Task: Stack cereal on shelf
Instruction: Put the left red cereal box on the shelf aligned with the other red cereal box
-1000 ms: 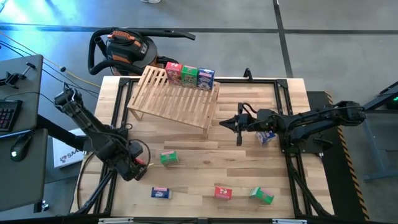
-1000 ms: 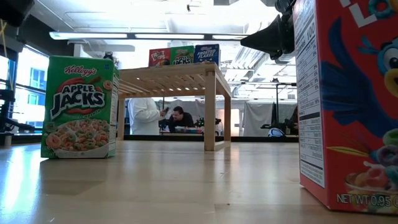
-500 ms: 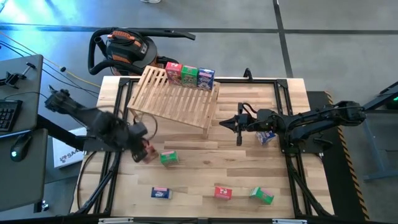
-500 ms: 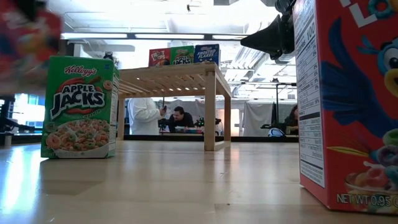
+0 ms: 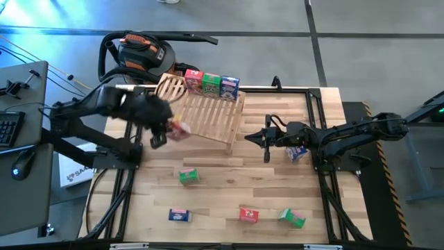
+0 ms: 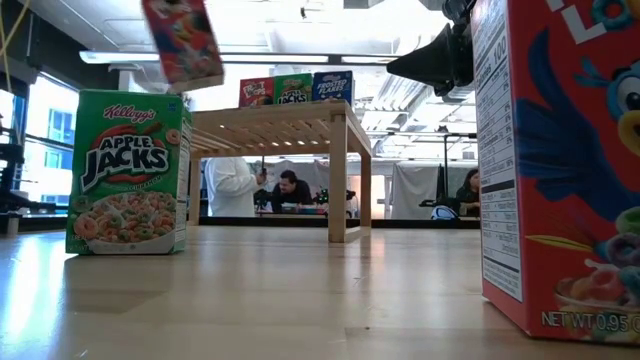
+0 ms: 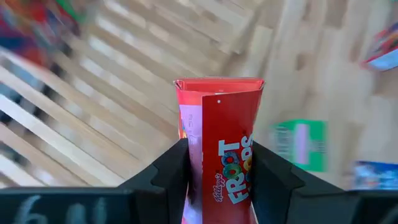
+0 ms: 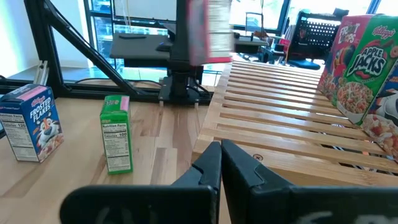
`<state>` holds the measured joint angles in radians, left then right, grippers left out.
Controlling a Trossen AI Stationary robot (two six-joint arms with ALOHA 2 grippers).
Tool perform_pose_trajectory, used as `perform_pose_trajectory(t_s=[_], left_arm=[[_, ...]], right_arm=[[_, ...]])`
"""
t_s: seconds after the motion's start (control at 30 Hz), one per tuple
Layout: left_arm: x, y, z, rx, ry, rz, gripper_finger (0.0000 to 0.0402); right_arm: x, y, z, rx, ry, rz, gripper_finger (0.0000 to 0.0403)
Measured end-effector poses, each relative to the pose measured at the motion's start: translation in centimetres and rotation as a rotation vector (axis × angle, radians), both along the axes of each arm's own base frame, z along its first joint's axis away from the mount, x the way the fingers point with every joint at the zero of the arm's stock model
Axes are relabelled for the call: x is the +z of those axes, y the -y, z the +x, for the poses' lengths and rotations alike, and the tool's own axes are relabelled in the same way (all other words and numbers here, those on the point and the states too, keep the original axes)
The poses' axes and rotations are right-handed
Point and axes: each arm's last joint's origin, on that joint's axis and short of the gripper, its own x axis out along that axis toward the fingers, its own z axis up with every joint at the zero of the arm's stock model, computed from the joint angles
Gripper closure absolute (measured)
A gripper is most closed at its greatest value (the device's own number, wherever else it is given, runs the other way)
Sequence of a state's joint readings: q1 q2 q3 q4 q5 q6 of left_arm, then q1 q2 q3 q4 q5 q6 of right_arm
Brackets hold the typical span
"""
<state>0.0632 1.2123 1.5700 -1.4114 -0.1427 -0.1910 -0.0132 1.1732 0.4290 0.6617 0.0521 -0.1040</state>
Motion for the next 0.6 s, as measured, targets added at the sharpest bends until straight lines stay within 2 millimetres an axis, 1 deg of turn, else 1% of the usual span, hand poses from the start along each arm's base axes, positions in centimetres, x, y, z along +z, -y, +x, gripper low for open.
perform_pose_trajectory(t_s=[0.13, 0.3, 0.4, 0.47, 0.53, 0.6], left_arm=[[0.5, -2.9, 1.9, -0.142, -0.057, 0.088, 0.0278], [-0.2, -6.7, 3.9, -0.298, -0.167, 0.184, 0.0299], [-1.0, -9.1, 4.7, -0.329, -0.227, 0.205, 0.0313], [-1.3, -10.3, 5.0, -0.33, -0.237, 0.206, 0.0321], [-1.4, -11.2, 5.3, -0.331, -0.235, 0.194, 0.0325], [-1.4, -11.7, 5.5, -0.341, -0.237, 0.199, 0.0325]], right_arm=[[0.0, 0.0, 0.0, 0.0, 0.0, 0.0, 0.0403], [0.0, 0.0, 0.0, 0.0, 0.0, 0.0, 0.0403], [0.0, 0.0, 0.0, 0.0, 0.0, 0.0, 0.0403], [0.0, 0.0, 0.0, 0.0, 0.0, 0.0, 0.0403], [0.0, 0.0, 0.0, 0.0, 0.0, 0.0, 0.0403], [0.0, 0.0, 0.0, 0.0, 0.0, 0.0, 0.0403]])
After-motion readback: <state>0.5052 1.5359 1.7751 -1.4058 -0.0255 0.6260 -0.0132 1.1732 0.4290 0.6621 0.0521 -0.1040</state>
